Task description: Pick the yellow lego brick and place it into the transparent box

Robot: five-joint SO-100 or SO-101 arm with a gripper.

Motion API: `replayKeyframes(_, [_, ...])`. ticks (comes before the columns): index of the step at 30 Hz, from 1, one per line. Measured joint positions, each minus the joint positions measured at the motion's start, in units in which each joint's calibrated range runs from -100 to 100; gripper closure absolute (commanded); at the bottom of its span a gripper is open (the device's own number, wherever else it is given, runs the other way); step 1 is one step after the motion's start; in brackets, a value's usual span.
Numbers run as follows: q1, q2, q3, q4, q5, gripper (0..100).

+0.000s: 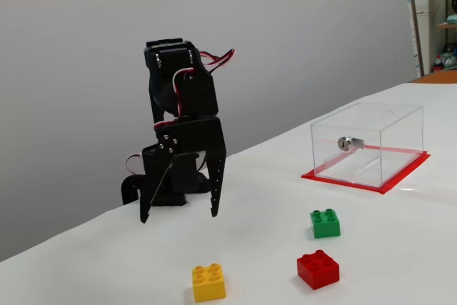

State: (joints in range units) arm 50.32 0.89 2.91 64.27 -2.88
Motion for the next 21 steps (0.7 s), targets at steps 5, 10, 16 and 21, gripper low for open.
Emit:
replayKeyframes(5, [1.1,0.7,-0.1,-3.3,0.0,62])
replayKeyframes(10, [2.7,2.4,-0.2,-5.3,0.0,62])
replayKeyframes(16, [2.6,8.6,-1.6,-5.6,0.0,62])
replayKeyframes(21, [2.0,11.7,-5.3,-5.6,0.0,61])
